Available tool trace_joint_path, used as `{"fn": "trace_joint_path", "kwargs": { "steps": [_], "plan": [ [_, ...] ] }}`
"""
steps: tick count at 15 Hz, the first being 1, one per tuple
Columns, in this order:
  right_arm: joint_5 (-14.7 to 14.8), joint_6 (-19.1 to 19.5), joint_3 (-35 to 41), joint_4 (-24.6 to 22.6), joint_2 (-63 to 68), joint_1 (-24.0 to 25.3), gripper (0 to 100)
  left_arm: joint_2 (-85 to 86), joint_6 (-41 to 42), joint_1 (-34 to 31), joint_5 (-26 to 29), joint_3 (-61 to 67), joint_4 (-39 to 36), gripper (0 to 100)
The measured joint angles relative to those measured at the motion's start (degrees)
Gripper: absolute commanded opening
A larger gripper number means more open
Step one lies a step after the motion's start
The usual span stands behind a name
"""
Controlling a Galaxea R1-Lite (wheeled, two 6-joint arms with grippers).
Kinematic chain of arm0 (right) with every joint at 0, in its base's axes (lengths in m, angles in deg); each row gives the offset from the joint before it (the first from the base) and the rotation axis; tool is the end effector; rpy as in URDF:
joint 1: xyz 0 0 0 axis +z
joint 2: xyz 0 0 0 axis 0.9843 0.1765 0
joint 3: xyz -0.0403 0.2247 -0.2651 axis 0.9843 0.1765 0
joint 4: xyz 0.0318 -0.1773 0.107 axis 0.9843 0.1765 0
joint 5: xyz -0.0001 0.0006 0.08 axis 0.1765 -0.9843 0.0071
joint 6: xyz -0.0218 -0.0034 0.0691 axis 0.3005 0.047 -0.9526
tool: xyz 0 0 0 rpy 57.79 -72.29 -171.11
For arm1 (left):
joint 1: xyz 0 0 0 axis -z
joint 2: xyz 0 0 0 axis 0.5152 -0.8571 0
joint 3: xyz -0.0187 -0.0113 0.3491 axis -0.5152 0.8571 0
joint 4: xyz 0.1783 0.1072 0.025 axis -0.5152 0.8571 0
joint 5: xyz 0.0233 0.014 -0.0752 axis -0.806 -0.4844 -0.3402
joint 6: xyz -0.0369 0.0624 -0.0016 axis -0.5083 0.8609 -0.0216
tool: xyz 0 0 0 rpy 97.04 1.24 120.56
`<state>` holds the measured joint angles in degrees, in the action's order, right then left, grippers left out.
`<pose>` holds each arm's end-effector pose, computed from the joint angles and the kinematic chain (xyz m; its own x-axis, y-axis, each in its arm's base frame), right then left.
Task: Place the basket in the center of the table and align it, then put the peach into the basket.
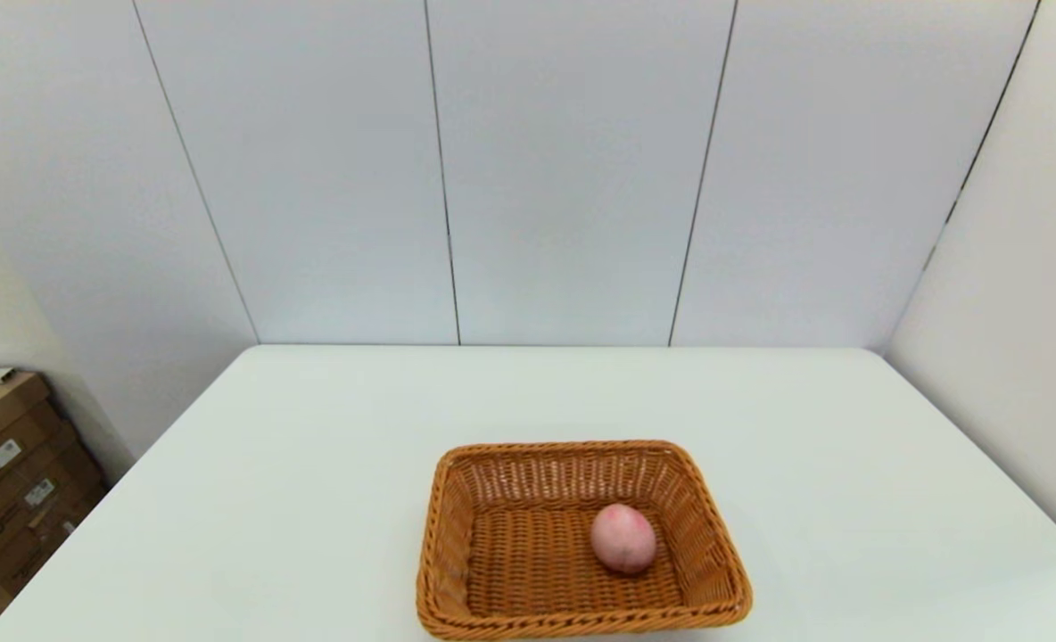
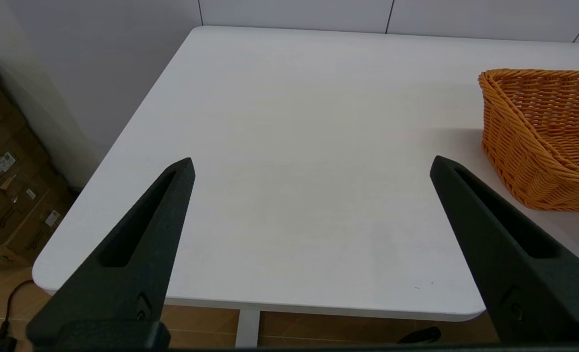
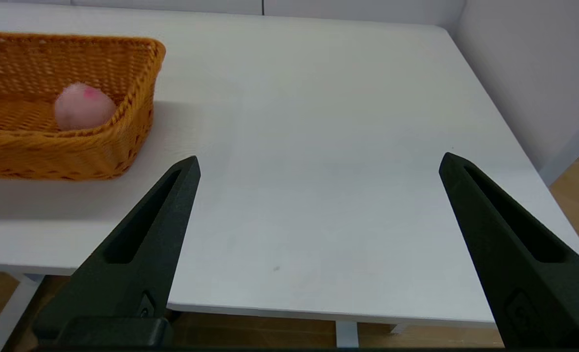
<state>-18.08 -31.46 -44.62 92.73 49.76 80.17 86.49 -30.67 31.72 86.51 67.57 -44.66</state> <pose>-0.0096 0.0004 0.0737 0.9915 0.0124 -0.1299 -0.0171 0.9992 -0.0353 -0.0096 0.0028 0.0733 0.9932 0.0256 -0.1137 -0.0326 0.9976 -0.0604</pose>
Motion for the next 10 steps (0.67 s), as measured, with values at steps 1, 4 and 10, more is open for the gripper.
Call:
{"fn": "trace_joint_path", "kwargs": {
  "steps": [1, 4, 10],
  "plan": [
    [-0.04, -0.11, 0.11, 0.0, -0.28, 0.0, 100, 0.0, -0.02, 0.0, -0.02, 0.0, 0.0, 100],
    [0.17, -0.49, 0.18, 0.0, -0.49, 0.0, 100, 0.0, 0.0, -0.05, 0.0, 0.0, 0.0, 100],
    [0.43, -2.08, 0.38, 0.0, -0.59, -0.02, 100, 0.0, 0.0, -0.05, 0.0, 0.13, 0.0, 100]
  ]
}}
